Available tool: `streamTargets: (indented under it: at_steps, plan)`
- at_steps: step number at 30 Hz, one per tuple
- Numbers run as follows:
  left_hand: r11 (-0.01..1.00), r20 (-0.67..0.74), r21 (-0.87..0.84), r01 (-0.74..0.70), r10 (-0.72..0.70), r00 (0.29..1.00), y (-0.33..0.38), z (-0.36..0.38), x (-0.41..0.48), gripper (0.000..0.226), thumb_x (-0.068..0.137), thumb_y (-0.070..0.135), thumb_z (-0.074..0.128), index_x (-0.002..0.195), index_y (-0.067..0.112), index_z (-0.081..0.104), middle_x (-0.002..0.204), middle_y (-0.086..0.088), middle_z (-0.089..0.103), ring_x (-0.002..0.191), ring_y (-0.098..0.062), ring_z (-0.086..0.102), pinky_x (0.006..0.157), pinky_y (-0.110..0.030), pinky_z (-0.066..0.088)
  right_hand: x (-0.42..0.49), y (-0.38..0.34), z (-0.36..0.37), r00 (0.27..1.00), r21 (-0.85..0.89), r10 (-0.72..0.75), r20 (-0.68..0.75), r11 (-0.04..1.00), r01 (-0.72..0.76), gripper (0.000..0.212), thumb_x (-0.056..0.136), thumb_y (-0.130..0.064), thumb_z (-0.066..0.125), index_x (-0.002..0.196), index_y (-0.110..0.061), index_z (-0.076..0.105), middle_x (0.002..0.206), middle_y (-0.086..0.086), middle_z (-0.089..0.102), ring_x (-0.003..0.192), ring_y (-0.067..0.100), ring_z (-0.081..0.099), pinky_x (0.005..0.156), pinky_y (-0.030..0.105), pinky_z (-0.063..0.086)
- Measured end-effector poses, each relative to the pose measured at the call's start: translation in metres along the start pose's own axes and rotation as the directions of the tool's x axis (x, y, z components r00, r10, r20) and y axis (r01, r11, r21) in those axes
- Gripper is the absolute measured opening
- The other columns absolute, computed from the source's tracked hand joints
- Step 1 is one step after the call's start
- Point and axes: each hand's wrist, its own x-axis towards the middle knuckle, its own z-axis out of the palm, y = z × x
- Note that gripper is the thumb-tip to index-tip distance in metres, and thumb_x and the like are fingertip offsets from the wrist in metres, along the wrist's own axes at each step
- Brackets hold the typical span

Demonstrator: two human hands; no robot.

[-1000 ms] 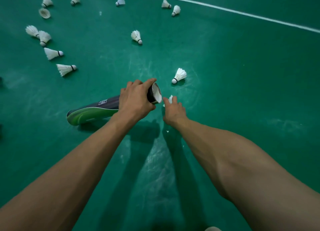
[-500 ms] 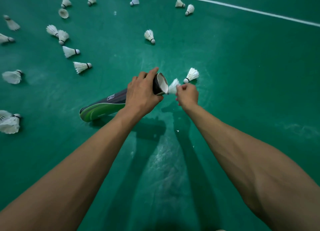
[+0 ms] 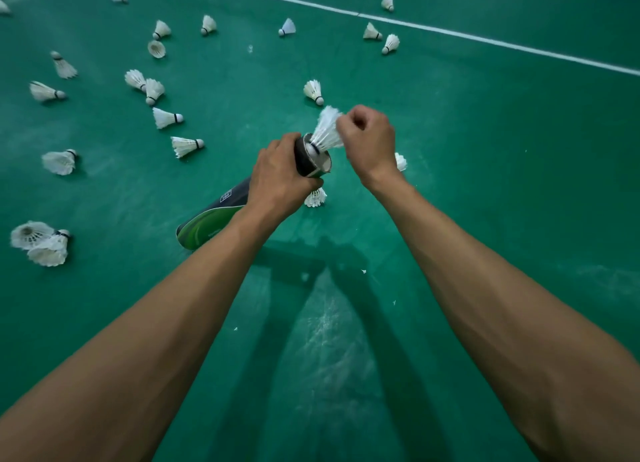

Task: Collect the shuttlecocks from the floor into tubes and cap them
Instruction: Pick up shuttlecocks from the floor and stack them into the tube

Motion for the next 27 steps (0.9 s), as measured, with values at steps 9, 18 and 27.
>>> streamTargets:
  at_steps: [9, 18, 27]
  plan:
    - [0.996, -0.040, -0.066, 0.054, -0.056, 0.998, -0.010, -0.019, 0.002, 0.074, 0.060, 0.041, 0.089, 0.126, 0.024, 0.060, 0.116, 0.000, 0.067, 0.105, -0.024, 0.063, 0.091, -0.048, 0.054, -0.001, -0.024, 0.001, 0.835, -0.113, 0.042, 0.549, 0.993, 0.024, 0.034, 0.098, -0.041, 0.056, 0.081, -0.020, 0.076, 0.067, 0.005, 0.061, 0.051, 0.019, 0.056, 0.041, 0.024, 0.039]
    - [0.996, -0.045, -0.069, 0.056, -0.059, 0.997, -0.009, -0.020, 0.000, 0.072, 0.063, 0.036, 0.093, 0.125, 0.022, 0.060, 0.117, -0.001, 0.066, 0.106, -0.024, 0.062, 0.091, -0.044, 0.054, 0.011, -0.054, -0.004, 0.876, -0.012, 0.060, 0.479, 0.998, -0.062, 0.049, 0.104, -0.042, 0.049, 0.090, -0.003, 0.076, 0.083, 0.010, 0.077, 0.080, 0.029, 0.074, 0.054, 0.031, 0.056]
    - [0.997, -0.006, -0.055, 0.055, -0.056, 0.998, -0.010, -0.019, -0.006, 0.076, 0.049, 0.057, 0.077, 0.116, 0.024, 0.063, 0.107, 0.000, 0.071, 0.099, -0.025, 0.067, 0.083, -0.048, 0.056, -0.014, -0.049, 0.019, 0.652, -0.105, 0.260, 0.712, 0.958, -0.267, 0.065, 0.098, -0.065, 0.045, 0.110, -0.006, 0.069, 0.107, 0.012, 0.070, 0.098, 0.027, 0.069, 0.066, 0.047, 0.064]
